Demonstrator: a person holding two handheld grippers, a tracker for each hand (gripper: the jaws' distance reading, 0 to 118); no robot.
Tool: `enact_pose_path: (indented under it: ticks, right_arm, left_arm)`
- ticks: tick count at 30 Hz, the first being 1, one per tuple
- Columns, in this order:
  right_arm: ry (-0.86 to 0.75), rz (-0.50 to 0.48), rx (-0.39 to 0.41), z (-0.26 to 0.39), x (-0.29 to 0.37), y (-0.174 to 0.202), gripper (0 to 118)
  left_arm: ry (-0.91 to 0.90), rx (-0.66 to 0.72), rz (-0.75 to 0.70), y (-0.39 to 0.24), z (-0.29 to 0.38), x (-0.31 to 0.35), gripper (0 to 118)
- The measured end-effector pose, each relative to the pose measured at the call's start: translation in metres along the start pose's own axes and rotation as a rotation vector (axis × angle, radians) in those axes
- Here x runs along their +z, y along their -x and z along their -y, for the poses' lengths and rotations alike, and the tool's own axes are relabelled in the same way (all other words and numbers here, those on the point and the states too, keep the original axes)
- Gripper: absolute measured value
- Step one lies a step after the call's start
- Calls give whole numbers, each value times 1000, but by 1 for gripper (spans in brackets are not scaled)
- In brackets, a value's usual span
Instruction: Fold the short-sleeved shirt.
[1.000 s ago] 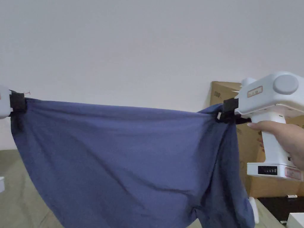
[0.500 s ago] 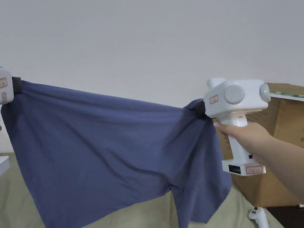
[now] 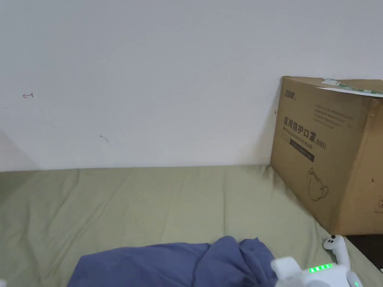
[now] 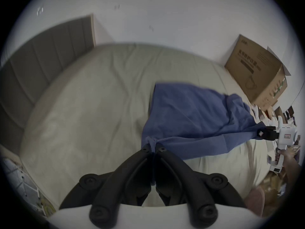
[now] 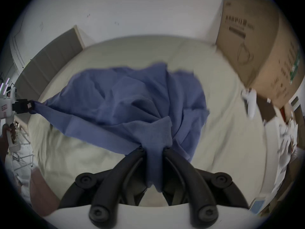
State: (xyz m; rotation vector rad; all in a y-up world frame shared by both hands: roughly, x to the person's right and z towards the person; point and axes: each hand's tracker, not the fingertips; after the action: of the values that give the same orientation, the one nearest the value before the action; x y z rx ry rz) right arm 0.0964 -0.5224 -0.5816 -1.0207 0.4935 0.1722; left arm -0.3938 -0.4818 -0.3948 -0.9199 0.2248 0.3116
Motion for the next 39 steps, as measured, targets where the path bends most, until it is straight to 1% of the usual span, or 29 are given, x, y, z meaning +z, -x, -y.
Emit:
enact_pose_path:
  ticks: [2,3,5,7,9,10,12,13,15,16,17,18,19,20,21,22,23,24,25,27,29,32,35,36,37,38,39]
  right_arm:
    - [14,-32,-2,33,16,-2,10]
    - [15,-71,11,48,28,-3,10]
    - [28,-114,54,77,53,0,10]
    - [70,-175,88,98,70,-3,10]
    - [105,-177,62,117,86,-2,10]
    - [137,-194,28,123,89,-2,10]
    - [188,-207,-9,132,91,-2,10]
    - [197,-204,-9,135,90,-1,10]
    - [191,-176,-13,135,88,3,10]
    - [191,-143,-35,133,87,6,10]
    - [192,-141,-81,131,86,6,10]
    - [198,-143,-122,128,86,5,10]
    - [203,-133,-163,125,87,5,15]
    - [222,-124,-207,122,88,4,38]
    - [239,-140,-268,120,91,3,77]
    - [266,-177,-315,120,94,0,106]
    - [269,-215,-357,120,100,-1,109]
    - [232,-222,-400,118,111,-2,109]
    - [184,-205,-420,113,123,-1,109]
    - [30,-156,-443,104,152,2,109]
    - [-161,-122,-451,95,187,10,109]
    - [-484,-87,-405,96,225,30,109]
    - [-732,-51,-332,112,242,61,108]
    - [-816,-74,-297,120,243,72,106]
    - [-894,-101,-264,127,244,81,95]
    - [-953,-90,-233,134,245,92,72]
    - [-976,-30,-194,136,244,106,36]
  left_arm:
    - [27,-15,14,11,32,12,1]
    - [27,-27,4,17,45,21,1]
    - [47,-5,10,31,61,38,1]
    - [107,25,61,42,73,57,1]
    - [174,-14,99,42,80,72,1]
    - [192,-68,93,38,84,77,1]
    - [229,-149,79,30,89,84,1]
    - [239,-179,72,26,90,84,1]
    - [238,-178,74,20,91,81,2]
    - [237,-172,75,18,89,79,6]
    - [232,-160,78,17,87,78,12]
    - [220,-137,86,16,84,78,26]
    - [213,-113,97,15,81,79,53]
    - [210,-95,110,14,79,79,78]
    - [206,-83,116,14,77,84,101]
    - [198,-72,120,12,74,88,110]
    - [180,-63,142,11,71,94,108]
    - [146,-59,151,7,66,101,108]
    - [114,-50,156,3,61,111,108]
    - [-9,-47,193,-7,52,136,108]
    - [-167,-14,243,-22,46,159,108]
    - [-437,-9,264,-50,49,188,108]
    - [-680,-45,239,-78,72,201,106]
    - [-753,-60,227,-85,81,198,100]
    - [-805,-74,228,-91,88,198,78]
    - [-842,-95,210,-99,95,197,45]
    - [-858,-117,165,-104,98,190,7]
